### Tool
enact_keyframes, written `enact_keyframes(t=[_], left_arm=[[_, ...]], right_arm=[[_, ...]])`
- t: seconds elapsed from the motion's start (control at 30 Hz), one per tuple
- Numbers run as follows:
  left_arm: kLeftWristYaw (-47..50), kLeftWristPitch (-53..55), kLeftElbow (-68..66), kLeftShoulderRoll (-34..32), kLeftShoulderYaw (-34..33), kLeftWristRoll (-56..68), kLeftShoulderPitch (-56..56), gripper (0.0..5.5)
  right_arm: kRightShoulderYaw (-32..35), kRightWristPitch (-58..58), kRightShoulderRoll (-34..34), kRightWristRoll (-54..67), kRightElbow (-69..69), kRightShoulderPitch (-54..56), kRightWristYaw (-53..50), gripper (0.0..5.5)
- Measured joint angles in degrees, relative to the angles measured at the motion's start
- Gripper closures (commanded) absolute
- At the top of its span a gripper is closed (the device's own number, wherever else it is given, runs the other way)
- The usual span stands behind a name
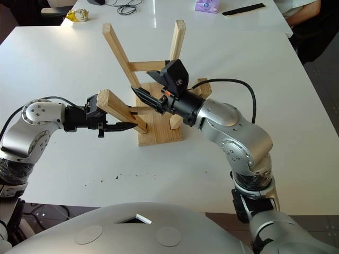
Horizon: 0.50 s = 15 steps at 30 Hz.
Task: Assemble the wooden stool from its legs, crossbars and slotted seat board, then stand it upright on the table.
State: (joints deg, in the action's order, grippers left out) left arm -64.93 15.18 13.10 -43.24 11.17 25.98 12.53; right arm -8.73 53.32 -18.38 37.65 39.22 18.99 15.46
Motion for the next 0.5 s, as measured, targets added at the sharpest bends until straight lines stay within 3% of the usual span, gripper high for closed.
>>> enact_keyframes(t=[0.23, 0.5], left_arm=[[-0.06, 1.79, 0.44, 0.06, -0.59, 0.53, 0.14, 3.38], [-0.08, 4.13, 0.58, 0.24, -0.79, 1.39, 0.34, 3.38]], right_arm=[[-0.33, 1.07, 0.02, 0.06, 0.39, 0.38, -0.44, 2.51], [-9.76, -5.87, -6.19, -8.85, -1.13, -5.46, 2.48, 2.51]])
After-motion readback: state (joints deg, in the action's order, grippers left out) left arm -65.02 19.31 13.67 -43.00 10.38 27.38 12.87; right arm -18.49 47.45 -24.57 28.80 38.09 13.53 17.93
